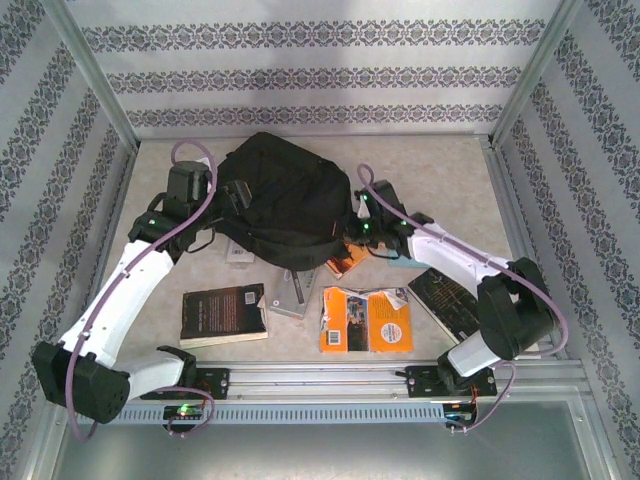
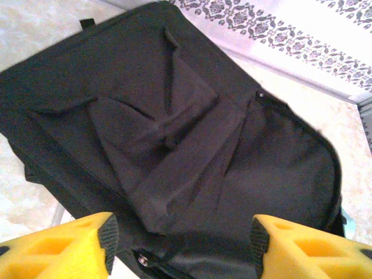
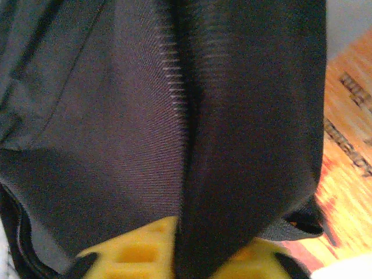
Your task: Pack the student bag
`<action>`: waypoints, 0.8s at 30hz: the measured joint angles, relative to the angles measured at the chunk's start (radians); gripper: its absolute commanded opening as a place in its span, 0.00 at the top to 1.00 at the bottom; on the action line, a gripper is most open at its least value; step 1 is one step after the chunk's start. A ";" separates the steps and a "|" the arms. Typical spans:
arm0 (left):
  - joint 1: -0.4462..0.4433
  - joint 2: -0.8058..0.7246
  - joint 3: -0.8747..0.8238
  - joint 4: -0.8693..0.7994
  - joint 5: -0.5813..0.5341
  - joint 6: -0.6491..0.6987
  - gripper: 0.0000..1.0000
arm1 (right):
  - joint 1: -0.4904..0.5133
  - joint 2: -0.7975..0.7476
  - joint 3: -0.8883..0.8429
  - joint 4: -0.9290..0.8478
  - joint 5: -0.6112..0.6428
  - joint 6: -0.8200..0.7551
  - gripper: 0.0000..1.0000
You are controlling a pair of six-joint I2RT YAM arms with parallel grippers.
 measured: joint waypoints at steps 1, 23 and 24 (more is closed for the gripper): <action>0.000 0.001 0.000 -0.003 0.006 0.004 0.35 | 0.000 -0.016 -0.042 0.021 0.010 0.007 0.50; -0.309 0.384 0.307 -0.146 0.008 0.226 0.31 | -0.202 -0.027 0.081 0.055 0.000 -0.007 0.51; -0.309 0.384 0.303 -0.146 0.002 0.230 0.31 | -0.203 0.001 0.113 0.034 -0.005 -0.025 0.51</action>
